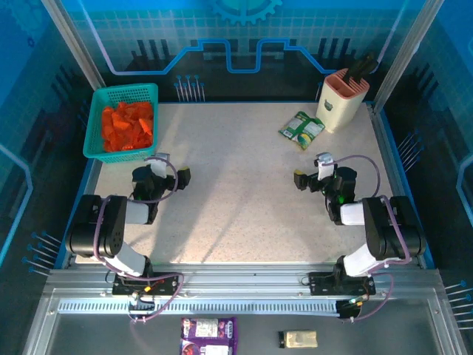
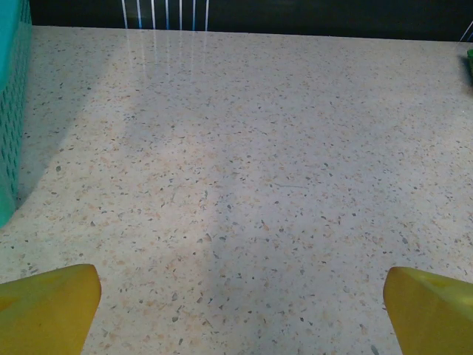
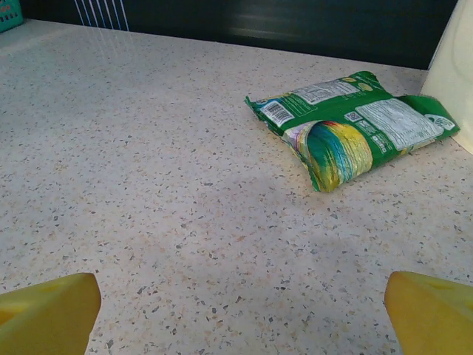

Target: Fold the inside-out t-shirt

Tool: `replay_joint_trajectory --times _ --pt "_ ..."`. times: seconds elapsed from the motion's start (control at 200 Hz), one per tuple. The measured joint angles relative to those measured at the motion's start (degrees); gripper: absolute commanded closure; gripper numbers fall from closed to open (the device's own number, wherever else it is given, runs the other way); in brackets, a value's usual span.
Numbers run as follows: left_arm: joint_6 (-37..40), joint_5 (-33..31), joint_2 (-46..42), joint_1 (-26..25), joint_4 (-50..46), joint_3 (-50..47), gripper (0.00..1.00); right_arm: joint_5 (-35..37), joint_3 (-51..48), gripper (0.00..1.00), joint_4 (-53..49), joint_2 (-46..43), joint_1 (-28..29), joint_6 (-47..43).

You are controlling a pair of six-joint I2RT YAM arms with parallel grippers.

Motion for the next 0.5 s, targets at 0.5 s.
replay_joint_trajectory --times 0.5 --pt "0.00 0.35 0.00 0.07 0.02 0.00 0.01 0.04 0.00 0.00 0.00 0.00 0.00 0.04"
